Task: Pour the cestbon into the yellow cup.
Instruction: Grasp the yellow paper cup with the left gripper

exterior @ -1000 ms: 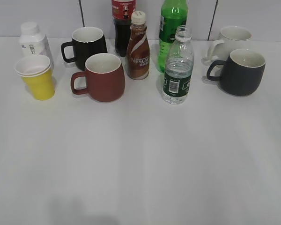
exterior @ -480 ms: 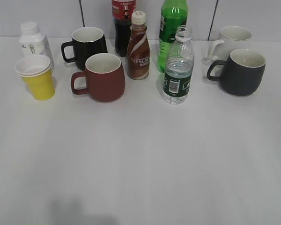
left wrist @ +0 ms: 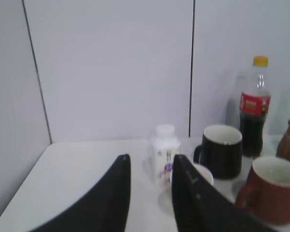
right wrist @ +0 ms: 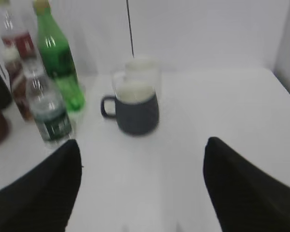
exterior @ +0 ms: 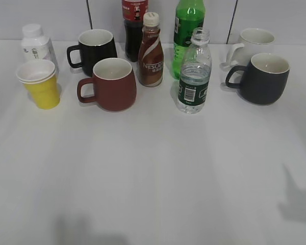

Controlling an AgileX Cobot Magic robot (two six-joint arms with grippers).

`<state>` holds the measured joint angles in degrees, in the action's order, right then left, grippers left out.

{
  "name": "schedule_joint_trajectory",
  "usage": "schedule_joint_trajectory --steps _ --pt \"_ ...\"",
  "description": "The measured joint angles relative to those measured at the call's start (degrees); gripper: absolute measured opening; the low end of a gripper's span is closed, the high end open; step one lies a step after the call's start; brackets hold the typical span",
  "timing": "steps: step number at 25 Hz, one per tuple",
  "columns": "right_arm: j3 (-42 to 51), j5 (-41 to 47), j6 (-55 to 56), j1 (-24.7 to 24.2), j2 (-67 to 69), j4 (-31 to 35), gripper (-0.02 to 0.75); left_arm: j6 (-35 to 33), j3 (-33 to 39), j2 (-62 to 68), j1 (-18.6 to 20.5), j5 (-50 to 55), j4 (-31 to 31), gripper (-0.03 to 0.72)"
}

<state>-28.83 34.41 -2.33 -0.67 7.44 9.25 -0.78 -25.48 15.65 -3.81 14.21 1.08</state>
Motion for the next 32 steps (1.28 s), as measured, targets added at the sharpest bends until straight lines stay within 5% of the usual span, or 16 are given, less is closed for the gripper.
schedule_joint_trajectory --steps 5,11,25,32 --pt "0.1 -11.7 -0.1 0.8 11.5 1.1 0.579 0.0 1.2 15.3 0.0 -17.6 0.2 0.239" --pt "0.3 -29.0 -7.7 6.8 26.3 1.1 0.482 0.0 1.2 35.3 0.0 -35.7 0.1 0.249" --pt "0.4 -70.9 -8.9 22.0 67.1 -3.5 0.459 2.0 9.1 62.8 0.1 -60.5 1.2 0.314" --pt "0.4 -82.1 -3.9 23.1 79.5 -5.5 0.459 2.6 10.1 78.0 -0.2 -78.6 8.1 0.510"
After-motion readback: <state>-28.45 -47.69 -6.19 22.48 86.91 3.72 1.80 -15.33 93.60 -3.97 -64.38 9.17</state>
